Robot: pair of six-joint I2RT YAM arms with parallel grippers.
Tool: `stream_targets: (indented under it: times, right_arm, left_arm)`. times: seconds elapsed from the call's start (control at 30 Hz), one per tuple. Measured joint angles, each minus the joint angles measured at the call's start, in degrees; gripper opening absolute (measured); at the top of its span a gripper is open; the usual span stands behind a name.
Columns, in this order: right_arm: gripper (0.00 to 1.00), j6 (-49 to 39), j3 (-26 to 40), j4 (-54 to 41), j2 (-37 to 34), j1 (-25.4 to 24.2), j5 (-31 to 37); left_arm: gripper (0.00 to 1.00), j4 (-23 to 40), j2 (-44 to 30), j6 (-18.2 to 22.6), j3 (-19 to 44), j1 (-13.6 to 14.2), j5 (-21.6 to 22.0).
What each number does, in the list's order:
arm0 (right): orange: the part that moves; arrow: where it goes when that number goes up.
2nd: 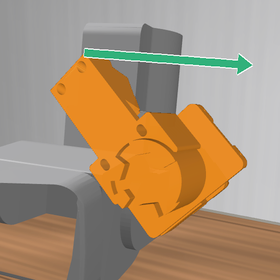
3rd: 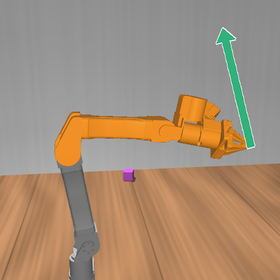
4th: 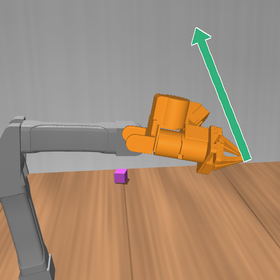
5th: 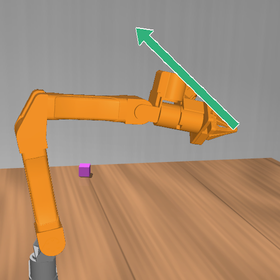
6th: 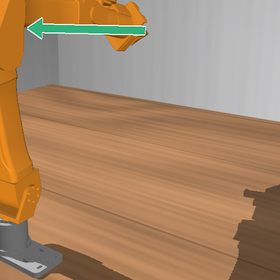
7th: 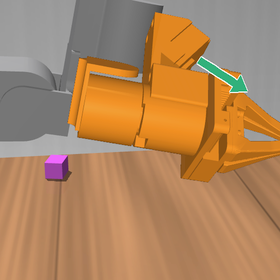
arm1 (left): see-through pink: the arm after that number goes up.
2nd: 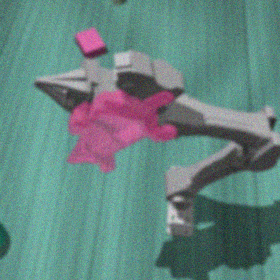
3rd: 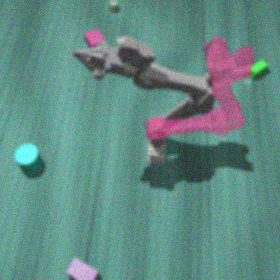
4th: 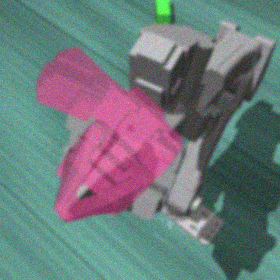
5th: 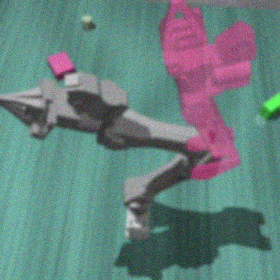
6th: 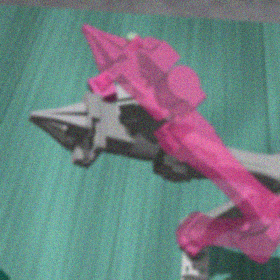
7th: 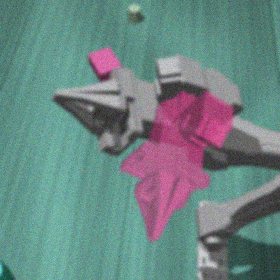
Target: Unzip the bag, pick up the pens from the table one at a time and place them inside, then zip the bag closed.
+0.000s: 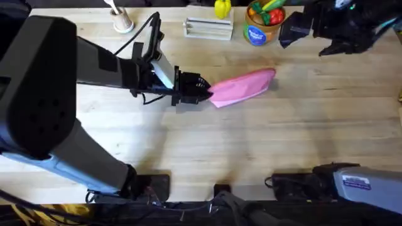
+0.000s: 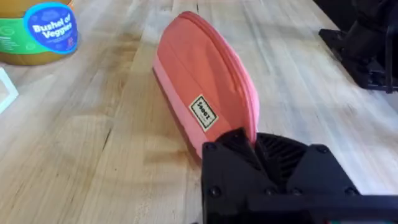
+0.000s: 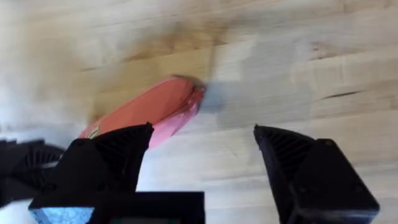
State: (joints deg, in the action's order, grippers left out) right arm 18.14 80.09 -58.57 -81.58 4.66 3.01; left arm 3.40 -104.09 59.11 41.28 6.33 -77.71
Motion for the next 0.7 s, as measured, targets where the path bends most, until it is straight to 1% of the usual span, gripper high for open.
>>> stream_targets:
  times: [0.03,0.07,0.1,0.13,0.17,0.23,0.27,0.3,0.47,0.57,0.7]
  right_arm:
    - [0.994,-0.69,0.00,-0.36,1.29,0.71,-0.02]
    - [0.993,-1.34,0.00,-0.53,2.68,1.48,-0.04]
    - [0.993,-1.92,0.00,-0.62,4.00,2.08,-0.04]
    - [0.994,-2.25,0.02,-0.70,5.26,2.46,-0.04]
    - [0.994,-2.51,0.02,-0.81,6.37,2.66,-0.04]
    - [0.993,-3.03,0.02,-1.33,8.43,2.71,-0.04]
    - [0.993,-3.21,0.02,-1.64,9.35,2.71,-0.04]
    - [0.993,-3.24,0.02,-1.85,10.06,2.71,-0.06]
    - [0.994,-3.63,0.02,-2.11,12.97,2.71,-1.47]
    - [0.993,-3.90,0.02,-2.15,14.66,2.71,-2.04]
    - [0.994,-4.34,0.02,-2.16,16.98,2.71,-2.45]
  left_arm:
    - [0.050,0.00,0.00,0.02,0.00,0.00,0.00]
    - [0.171,-0.01,0.00,0.03,0.00,0.00,-0.09]
    - [0.317,0.02,0.00,0.00,0.00,-0.06,-0.34]
    - [0.486,0.02,0.00,-0.15,0.00,-0.11,-0.46]
    - [0.623,0.06,0.00,-0.16,-0.02,-0.18,-0.49]
    - [0.929,0.05,0.02,-0.27,-0.02,-0.29,-0.53]
    - [0.974,0.13,0.02,-0.53,-0.02,-0.32,-0.57]
    - [0.987,0.15,0.00,-0.60,-0.02,-0.31,-0.59]
    - [0.993,0.03,0.00,-0.61,-0.02,-0.31,-0.66]
    - [0.992,-1.41,0.00,-0.57,-0.02,-0.31,-0.39]
    - [0.995,-1.43,0.02,-1.00,-0.02,-0.32,3.12]
